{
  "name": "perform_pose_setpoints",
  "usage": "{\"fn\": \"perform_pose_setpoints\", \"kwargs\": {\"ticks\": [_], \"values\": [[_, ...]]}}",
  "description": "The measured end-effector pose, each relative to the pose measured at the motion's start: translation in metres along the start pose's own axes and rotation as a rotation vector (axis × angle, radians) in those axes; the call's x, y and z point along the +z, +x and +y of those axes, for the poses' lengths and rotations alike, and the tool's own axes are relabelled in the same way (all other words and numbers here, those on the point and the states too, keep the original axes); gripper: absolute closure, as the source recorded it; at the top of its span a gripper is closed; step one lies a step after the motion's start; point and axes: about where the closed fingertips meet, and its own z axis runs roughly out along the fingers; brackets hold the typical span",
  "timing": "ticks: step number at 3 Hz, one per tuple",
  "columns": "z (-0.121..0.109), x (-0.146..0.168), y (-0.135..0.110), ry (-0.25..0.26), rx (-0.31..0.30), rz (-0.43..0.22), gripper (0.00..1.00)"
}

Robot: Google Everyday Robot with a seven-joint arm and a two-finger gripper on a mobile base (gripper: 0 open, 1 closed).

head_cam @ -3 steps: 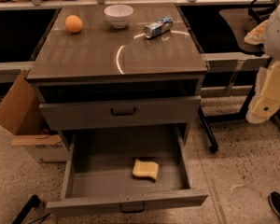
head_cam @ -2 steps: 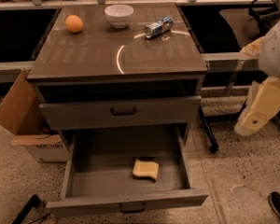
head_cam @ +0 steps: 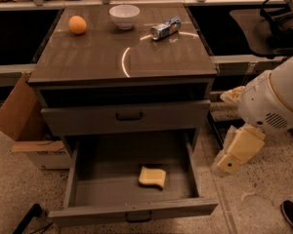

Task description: Pick sponge from middle drawer and place on counter

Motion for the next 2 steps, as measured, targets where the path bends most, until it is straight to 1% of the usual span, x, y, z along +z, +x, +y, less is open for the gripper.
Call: {"fn": "perform_pose_setpoints", "kwargs": {"ticks": [1,2], "values": [[0.000,0.000,0.000,0.001,0.000,0.000,0.00],[0.010,0.037,-0.003,-0.027,0.024,-0.041,0.00]]}}
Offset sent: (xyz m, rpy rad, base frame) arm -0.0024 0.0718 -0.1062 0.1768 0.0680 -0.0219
